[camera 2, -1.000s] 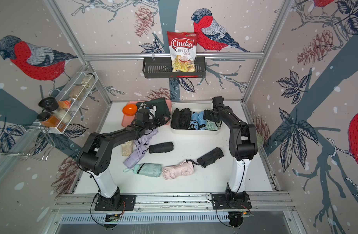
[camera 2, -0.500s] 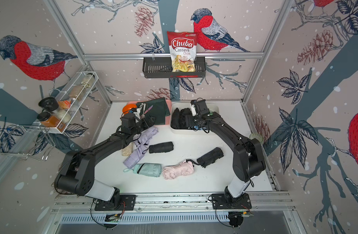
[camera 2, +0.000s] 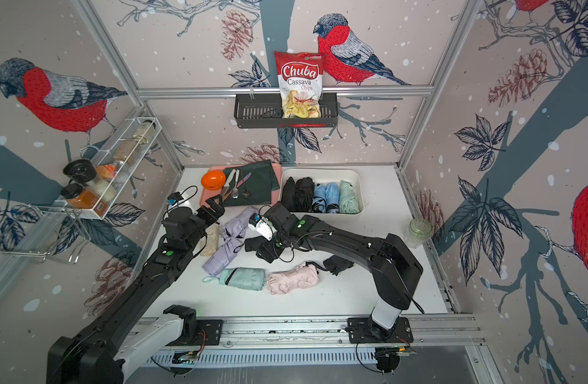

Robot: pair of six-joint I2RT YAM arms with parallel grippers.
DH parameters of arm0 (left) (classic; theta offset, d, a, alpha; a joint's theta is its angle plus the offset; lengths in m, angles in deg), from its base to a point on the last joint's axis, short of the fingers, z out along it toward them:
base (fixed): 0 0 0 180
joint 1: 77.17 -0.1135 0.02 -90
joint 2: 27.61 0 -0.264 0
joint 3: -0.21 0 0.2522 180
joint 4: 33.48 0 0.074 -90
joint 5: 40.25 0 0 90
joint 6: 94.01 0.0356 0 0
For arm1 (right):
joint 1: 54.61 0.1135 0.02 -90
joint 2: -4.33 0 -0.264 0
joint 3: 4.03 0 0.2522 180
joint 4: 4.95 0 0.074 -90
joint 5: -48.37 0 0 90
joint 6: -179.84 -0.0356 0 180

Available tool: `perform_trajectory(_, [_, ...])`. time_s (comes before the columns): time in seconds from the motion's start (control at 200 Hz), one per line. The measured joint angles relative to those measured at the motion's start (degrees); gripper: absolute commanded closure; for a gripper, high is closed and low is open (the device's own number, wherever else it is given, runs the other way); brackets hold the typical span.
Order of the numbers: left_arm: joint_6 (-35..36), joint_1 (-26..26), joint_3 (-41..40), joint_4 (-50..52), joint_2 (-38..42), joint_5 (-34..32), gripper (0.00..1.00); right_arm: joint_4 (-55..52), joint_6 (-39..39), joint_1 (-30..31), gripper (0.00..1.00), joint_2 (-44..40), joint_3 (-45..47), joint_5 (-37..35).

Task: Put the umbrella into the storage box
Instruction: Pick up the umbrella from the center of the board.

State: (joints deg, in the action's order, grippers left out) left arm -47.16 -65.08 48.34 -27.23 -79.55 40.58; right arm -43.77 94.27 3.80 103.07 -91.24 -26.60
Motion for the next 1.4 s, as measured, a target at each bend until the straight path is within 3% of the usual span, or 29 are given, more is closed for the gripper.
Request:
perform_trajectory(0.405, [-0.35,-0.02,-0.59,7.76,9.38,-7.13,0.01,-4.35,6.19,8.13,0.1,15.39,-9.42,1.55])
perform_trajectory(1.036, [-0.35,-0.02,-0.28,8.15,7.85,-7.34,0.01,-6.71,9.25,12.44,0.07,24.79,-16.85,-5.14])
perform_trajectory(1.156, [-0.35,-0.02,-0.26,8.15,7.56,-7.32,0.01,-6.69,9.18,13.05,0.13,26.32,-18.58,-7.48])
perform_trajectory(1.306, [-0.35,-0.02,-0.26,8.15,7.13,-7.3,0.01,-6.56,9.05,13.14,0.37,27.08,-19.54,-9.4])
perform_trajectory(1.401, [-0.35,-0.02,-0.15,8.15,6.78,-7.3,0.01,-6.01,8.59,12.9,0.41,26.34,-18.69,-9.05])
